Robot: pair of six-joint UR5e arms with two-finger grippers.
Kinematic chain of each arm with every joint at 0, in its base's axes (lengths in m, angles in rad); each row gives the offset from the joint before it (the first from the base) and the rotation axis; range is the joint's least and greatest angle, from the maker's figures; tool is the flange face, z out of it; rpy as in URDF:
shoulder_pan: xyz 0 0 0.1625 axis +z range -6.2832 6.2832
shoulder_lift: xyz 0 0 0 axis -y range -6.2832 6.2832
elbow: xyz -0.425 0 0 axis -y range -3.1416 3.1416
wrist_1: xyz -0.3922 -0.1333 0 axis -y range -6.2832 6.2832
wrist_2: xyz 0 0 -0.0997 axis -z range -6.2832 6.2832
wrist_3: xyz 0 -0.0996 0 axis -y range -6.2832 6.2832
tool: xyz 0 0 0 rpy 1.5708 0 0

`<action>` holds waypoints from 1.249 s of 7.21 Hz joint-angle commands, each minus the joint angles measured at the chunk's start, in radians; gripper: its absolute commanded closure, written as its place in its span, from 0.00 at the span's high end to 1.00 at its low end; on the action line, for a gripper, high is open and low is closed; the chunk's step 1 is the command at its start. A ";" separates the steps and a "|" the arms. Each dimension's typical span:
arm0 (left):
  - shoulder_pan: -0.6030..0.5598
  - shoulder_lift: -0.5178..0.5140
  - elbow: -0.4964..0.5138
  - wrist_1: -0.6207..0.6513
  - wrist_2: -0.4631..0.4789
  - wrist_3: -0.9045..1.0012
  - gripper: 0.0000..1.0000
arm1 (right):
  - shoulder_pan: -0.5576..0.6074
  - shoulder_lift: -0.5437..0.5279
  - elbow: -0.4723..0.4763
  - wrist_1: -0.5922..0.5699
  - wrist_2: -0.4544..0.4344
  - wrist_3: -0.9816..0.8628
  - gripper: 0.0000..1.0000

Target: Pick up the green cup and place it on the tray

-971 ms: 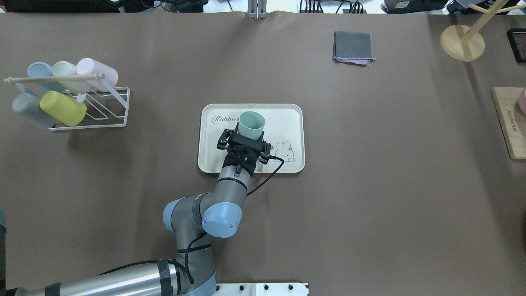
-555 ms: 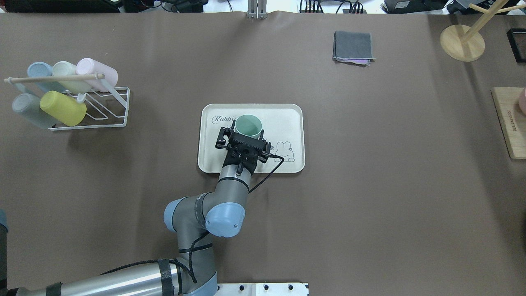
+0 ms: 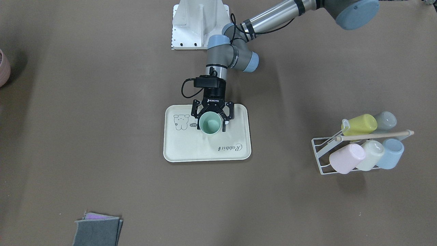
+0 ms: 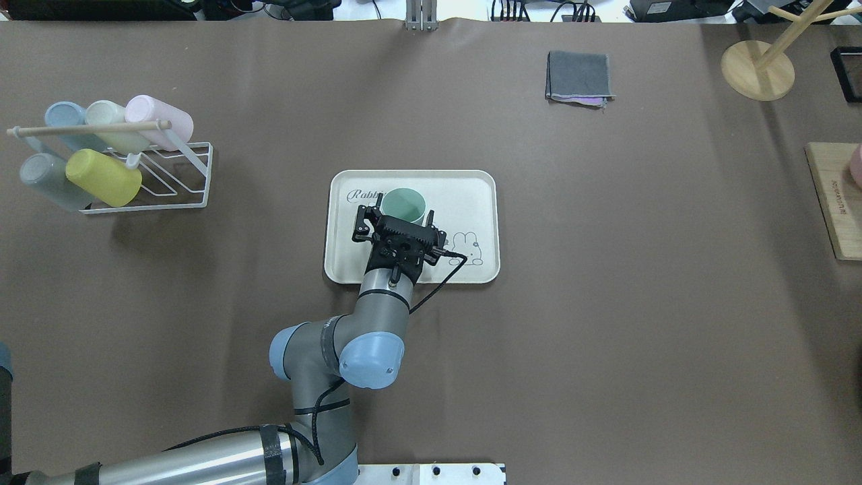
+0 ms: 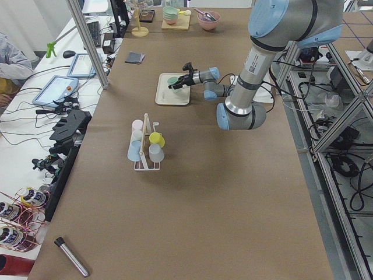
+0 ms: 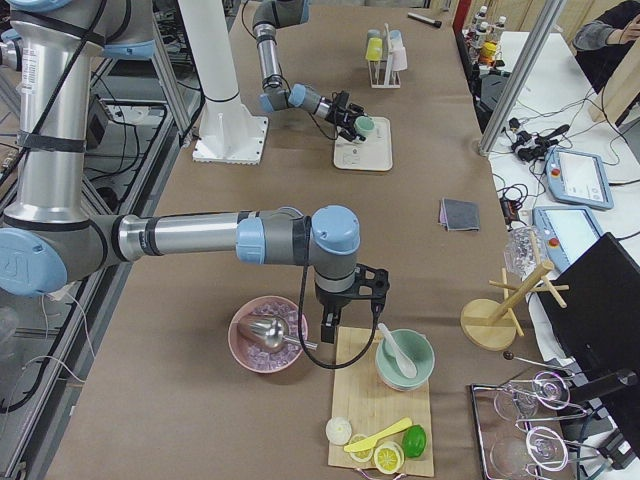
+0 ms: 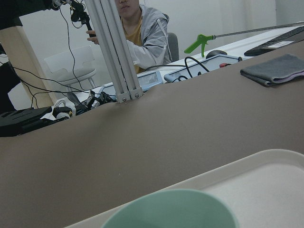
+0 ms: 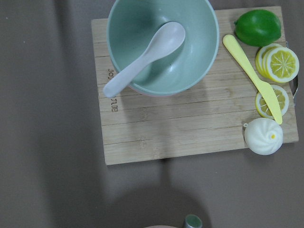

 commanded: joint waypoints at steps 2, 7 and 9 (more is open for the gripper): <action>0.000 0.031 -0.091 -0.002 0.000 0.062 0.98 | 0.000 0.001 -0.001 0.000 0.000 0.000 1.00; -0.102 0.306 -0.489 0.001 -0.205 0.130 0.98 | 0.000 0.000 0.001 -0.003 0.000 0.000 1.00; -0.310 0.416 -0.552 0.009 -0.555 0.178 0.98 | 0.000 0.000 0.001 -0.001 0.000 0.000 1.00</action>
